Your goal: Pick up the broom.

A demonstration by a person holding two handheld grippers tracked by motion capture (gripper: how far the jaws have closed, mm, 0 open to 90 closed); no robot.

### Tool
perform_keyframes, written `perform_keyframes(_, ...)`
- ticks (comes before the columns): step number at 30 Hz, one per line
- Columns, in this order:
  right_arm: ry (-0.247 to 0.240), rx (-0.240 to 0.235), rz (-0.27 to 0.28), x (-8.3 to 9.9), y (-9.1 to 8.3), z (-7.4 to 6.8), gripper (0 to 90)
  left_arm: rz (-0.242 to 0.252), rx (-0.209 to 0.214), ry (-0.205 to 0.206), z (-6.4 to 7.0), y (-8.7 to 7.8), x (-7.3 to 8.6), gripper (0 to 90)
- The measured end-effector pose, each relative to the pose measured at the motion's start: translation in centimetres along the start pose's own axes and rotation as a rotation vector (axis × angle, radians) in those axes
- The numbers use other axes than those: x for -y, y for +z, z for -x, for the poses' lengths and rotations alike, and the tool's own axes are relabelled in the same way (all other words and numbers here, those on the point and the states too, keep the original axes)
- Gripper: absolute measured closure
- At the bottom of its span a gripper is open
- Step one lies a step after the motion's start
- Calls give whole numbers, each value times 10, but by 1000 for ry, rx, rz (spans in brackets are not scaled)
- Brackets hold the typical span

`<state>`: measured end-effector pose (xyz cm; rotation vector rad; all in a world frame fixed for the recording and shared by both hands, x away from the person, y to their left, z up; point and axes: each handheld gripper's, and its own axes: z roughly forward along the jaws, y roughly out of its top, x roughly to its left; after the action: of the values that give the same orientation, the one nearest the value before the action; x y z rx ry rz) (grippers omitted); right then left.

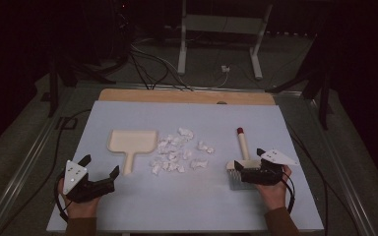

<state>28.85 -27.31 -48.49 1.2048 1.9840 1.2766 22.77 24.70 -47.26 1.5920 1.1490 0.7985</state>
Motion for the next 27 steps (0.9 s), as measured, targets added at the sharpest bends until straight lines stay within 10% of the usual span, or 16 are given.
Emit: perform_keyframes(27,-28,59,-95,-62,-4,-6,0,-16,-51,-25,-6,1,6,5)
